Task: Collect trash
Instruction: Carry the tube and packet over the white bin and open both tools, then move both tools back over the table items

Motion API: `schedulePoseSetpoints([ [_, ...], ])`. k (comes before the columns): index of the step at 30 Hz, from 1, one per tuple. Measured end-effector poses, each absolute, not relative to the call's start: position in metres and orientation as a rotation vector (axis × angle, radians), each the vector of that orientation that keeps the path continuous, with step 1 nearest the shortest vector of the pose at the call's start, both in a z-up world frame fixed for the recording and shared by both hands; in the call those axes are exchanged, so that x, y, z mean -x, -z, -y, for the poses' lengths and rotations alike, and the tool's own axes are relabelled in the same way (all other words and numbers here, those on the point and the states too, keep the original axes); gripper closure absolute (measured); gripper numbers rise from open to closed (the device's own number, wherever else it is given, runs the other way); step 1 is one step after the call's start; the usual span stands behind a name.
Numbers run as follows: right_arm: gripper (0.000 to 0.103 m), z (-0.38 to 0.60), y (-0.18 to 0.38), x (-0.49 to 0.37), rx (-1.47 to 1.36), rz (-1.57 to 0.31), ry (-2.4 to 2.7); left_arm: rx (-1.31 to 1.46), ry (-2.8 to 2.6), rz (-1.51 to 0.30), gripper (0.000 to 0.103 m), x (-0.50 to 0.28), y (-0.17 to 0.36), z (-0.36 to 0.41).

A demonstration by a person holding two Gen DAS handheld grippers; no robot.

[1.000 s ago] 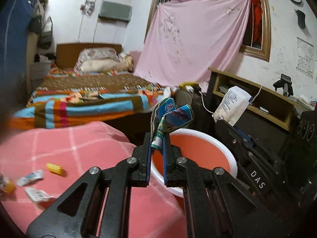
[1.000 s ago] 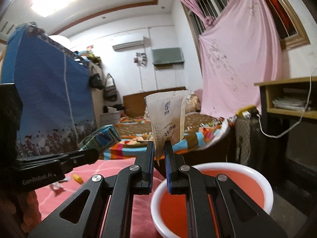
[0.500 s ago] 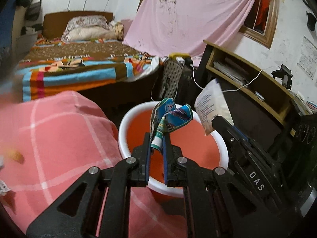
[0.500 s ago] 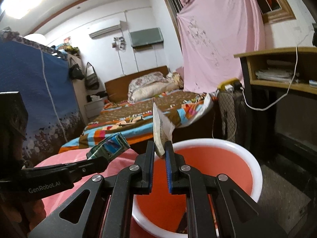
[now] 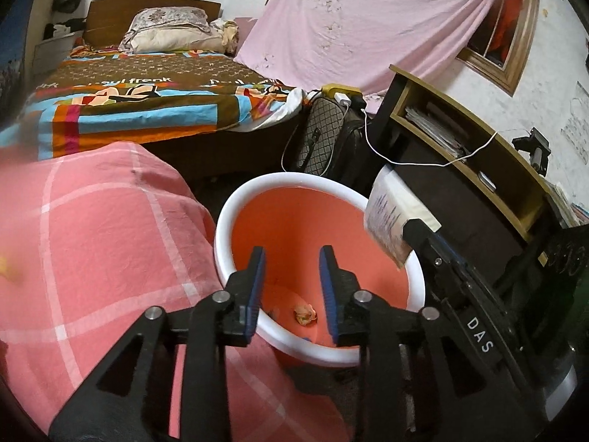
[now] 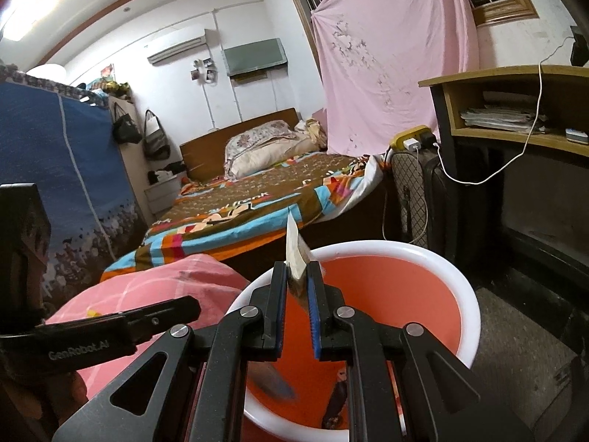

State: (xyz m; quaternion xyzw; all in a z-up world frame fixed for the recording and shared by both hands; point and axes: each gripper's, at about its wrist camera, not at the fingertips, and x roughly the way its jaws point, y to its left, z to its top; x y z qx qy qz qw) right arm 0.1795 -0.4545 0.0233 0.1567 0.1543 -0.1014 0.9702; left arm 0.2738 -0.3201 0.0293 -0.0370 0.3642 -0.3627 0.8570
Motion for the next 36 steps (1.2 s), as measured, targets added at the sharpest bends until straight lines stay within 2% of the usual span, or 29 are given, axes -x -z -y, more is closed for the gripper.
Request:
schedulePoseSetpoints([
  [8, 0.092, 0.449, -0.026, -0.181, -0.303, -0.299, 0.202, 0.12, 0.701, -0.703, 0.078, -0.269, -0.04, 0.299],
  [12, 0.087, 0.443, -0.03, -0.181, -0.29, -0.275, 0.192, 0.129, 0.646, -0.634, 0.07, -0.263, -0.047, 0.28],
  [16, 0.061, 0.435, -0.038, -0.177, -0.278, -0.219, 0.171, 0.126, 0.571, -0.549, 0.063, -0.254, -0.056, 0.259],
  [20, 0.058, 0.423, -0.047, -0.174, -0.26, -0.159, 0.14, 0.131, 0.493, -0.471, 0.05, -0.243, -0.064, 0.232],
  [24, 0.054, 0.406, -0.057, -0.171, -0.238, -0.102, 0.096, 0.159, 0.424, -0.401, 0.026, -0.233, -0.07, 0.203],
  [26, 0.038, 0.399, -0.06, -0.17, -0.231, -0.083, 0.076, 0.179, 0.377, -0.347, 0.012, -0.225, -0.072, 0.186],
  [27, 0.02, 0.394, -0.062, -0.169, -0.23, -0.065, 0.058, 0.184, 0.351, -0.32, 0.013, -0.221, -0.072, 0.179],
  [32, 0.014, 0.377, -0.072, -0.165, -0.228, 0.005, -0.022, 0.175, 0.236, -0.245, 0.013, -0.204, -0.073, 0.145],
  [34, 0.0, 0.371, -0.074, -0.163, -0.22, 0.027, -0.04, 0.179, 0.199, -0.229, 0.013, -0.197, -0.071, 0.132],
  [36, 0.0, 0.364, -0.077, -0.161, -0.219, 0.059, -0.063, 0.182, 0.164, -0.212, 0.013, -0.191, -0.07, 0.118],
])
